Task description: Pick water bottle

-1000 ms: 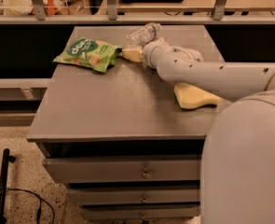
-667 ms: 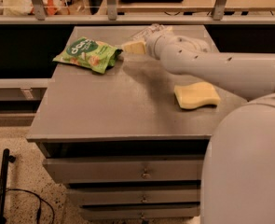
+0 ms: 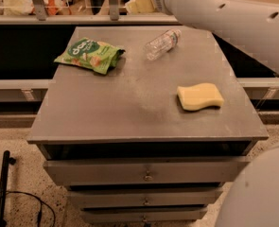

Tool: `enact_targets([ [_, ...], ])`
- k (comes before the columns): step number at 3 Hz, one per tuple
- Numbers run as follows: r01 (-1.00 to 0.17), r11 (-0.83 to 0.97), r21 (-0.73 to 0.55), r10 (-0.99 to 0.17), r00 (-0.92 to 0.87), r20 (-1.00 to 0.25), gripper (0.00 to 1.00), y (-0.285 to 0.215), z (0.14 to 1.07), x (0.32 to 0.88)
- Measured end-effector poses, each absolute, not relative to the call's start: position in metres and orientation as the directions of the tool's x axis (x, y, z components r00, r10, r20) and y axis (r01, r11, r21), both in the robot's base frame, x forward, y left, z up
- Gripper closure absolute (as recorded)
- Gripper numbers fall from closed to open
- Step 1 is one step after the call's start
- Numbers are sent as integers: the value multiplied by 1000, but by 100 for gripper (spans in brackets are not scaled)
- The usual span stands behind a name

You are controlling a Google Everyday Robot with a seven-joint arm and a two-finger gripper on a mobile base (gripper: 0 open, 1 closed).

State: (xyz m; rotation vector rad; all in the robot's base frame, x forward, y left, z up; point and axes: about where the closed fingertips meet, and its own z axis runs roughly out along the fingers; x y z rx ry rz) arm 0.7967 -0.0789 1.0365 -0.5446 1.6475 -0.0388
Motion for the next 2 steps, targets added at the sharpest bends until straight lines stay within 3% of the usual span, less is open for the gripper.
enact_targets([
  [2, -297, 893, -338, -379, -91, -921, 0, -92, 1034, 805],
])
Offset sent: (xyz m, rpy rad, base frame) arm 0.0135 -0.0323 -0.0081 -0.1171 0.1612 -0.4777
